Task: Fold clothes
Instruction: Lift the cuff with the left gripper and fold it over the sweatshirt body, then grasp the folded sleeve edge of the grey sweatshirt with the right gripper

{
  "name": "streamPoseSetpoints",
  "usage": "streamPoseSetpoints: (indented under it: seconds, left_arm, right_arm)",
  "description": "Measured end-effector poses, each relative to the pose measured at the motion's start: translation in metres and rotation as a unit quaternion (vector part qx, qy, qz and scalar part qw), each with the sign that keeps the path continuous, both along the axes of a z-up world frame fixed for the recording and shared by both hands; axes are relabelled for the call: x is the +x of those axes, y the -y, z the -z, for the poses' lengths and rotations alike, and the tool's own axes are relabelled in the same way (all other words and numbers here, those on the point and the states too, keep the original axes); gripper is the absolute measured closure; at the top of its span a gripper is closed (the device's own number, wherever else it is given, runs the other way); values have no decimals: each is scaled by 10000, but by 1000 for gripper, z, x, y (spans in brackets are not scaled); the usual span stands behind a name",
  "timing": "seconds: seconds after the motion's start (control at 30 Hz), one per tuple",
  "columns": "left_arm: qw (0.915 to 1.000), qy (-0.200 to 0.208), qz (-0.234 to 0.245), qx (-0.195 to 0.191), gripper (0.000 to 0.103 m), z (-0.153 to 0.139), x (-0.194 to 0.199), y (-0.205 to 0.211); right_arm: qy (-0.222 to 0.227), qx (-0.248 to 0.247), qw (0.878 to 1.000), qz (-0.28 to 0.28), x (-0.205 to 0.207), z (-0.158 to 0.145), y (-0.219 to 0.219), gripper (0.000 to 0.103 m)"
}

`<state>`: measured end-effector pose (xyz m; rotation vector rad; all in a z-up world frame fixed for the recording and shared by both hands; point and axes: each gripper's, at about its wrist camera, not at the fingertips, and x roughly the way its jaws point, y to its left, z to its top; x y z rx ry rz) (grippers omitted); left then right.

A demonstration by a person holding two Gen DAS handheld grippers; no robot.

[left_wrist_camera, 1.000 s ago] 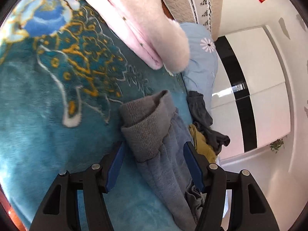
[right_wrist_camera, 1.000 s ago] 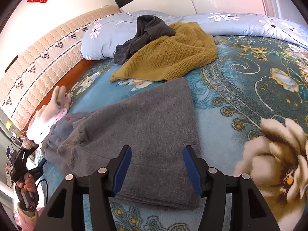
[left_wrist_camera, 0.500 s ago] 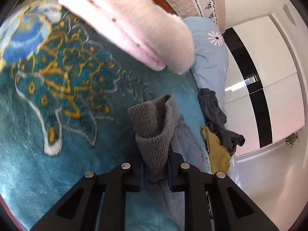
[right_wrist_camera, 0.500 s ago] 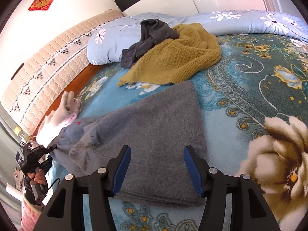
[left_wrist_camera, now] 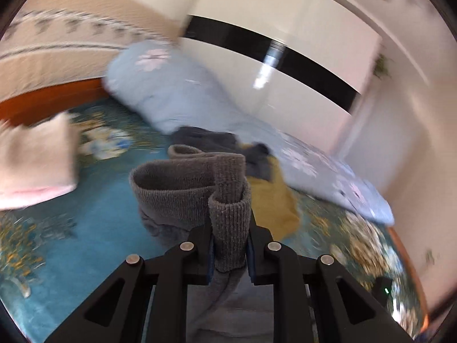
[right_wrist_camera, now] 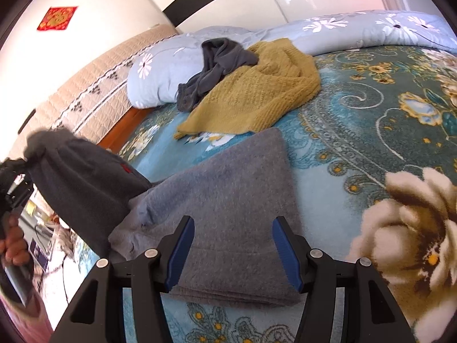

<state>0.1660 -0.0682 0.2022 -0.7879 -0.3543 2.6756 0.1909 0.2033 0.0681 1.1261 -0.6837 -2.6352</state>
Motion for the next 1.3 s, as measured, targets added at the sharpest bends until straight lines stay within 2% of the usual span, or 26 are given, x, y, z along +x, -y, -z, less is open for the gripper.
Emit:
streamPoseSetpoints:
  seconds: [0.1,0.23,0.3,0.4,0.5,0.53,0.57,0.67,0.8,0.9,0.97,1.03,1.07,1.13,1.2,1.3]
  left_arm:
    - [9979,10,390,-521,85,20,-2,-57]
    - [9937,490,821,-584,85,66,-2,-103]
    - [9882,573,976,-1028,85,85,7,-128]
    - [9811,593,1077,-1498,84,101,16,-154]
    - [9762,800,1129,-1670,82,113,15,-165]
    - [9744,921,1120,-1719,79,118,15,-167]
    - [9734,1033,1143,-1698,70,122,15,-167]
    - [9729,1287,1270,-1440,55,127,17,-165]
    - [9770,1204,1521,-884,50,112,31,-150]
    - [9826,1005,1521,-361,47,91,36,-121]
    - [9918,793,960,-274,42,84,34,-88]
    - [9976,571,302,-231,40,79,31,-54]
    - [9977,596,-123,-286,40,82,27,-36]
    - [9913,834,-933,-405,40,96,18,-2]
    - [9867,1162,-1128,-110,41,120,14,23]
    - [9826,1497,-1060,302,41,151,16,39]
  right_arm:
    - [-11,-224,9992,322,3,-1,-15,42]
    - [264,-529,9935,976,4,9,-40,42]
    - [478,-746,9889,1196,4,17,-51,42]
    - [684,-892,9843,1358,3,25,-58,42]
    - [631,-788,9849,1410,4,21,-58,42]
    - [624,-767,9851,1408,5,21,-58,42]
    - [632,-786,9850,1397,4,21,-57,42]
    - [678,-799,9848,1387,1,24,-57,42]
    - [626,-818,9853,1361,3,23,-57,42]
    - [527,-844,9867,1287,4,20,-56,42]
    - [316,-809,9892,1178,6,13,-51,42]
    - [-47,-635,9945,833,8,-1,-38,42]
    - [-232,-541,9964,612,9,-7,-29,40]
    - [-442,-382,9983,42,7,-15,-7,39]
    - [-349,-408,9975,-453,2,-11,10,39]
    - [-78,-495,9975,-502,-5,-2,11,39]
